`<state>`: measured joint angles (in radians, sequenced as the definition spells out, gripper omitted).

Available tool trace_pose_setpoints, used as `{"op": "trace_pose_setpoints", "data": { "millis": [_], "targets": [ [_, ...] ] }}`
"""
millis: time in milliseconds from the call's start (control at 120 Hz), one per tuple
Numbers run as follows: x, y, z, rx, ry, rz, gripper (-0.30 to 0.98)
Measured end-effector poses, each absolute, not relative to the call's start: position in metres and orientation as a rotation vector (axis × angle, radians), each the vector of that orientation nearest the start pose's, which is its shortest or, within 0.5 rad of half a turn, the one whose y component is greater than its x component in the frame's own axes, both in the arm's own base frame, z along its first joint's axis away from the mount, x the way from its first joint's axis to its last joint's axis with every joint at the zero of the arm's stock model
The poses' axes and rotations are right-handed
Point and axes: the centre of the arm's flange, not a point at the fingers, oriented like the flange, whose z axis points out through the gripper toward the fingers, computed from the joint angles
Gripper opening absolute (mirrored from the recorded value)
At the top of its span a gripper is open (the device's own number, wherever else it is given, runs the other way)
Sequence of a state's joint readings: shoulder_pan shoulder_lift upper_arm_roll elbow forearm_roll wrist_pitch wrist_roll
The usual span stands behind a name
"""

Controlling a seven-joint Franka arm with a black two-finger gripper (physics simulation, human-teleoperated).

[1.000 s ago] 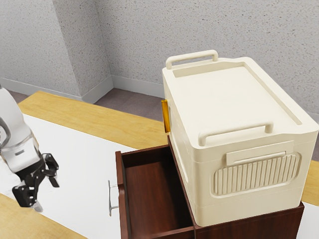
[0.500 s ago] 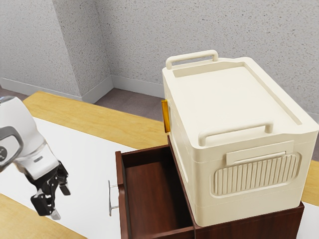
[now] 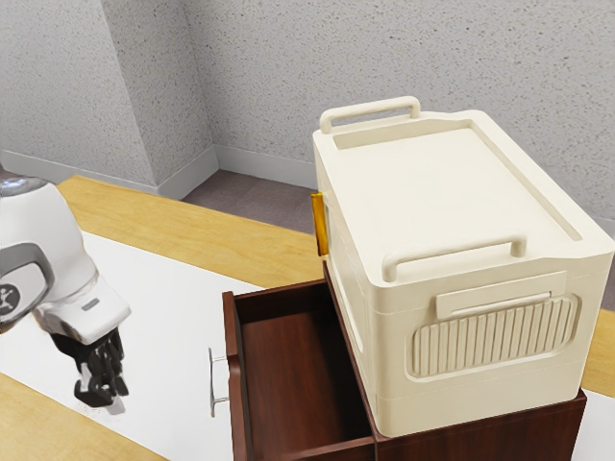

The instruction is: Push the drawer handle with one arm to close the drawer

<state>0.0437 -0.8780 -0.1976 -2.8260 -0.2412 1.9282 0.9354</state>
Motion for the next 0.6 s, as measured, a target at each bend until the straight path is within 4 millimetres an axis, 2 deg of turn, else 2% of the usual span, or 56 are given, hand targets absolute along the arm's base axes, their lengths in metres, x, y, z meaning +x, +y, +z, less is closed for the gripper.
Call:
{"op": "trace_pose_setpoints", "data": {
  "millis": [117, 300, 600],
  "targets": [
    [0.281, -0.061, 0.425, -2.868, 1.432, -0.018, -0.02],
    [0.279, -0.074, 0.444, -2.872, 1.438, -0.047, -0.07],
    [0.288, -0.082, 0.428, -2.917, 1.389, 0.037, -0.09]
  ]
}}
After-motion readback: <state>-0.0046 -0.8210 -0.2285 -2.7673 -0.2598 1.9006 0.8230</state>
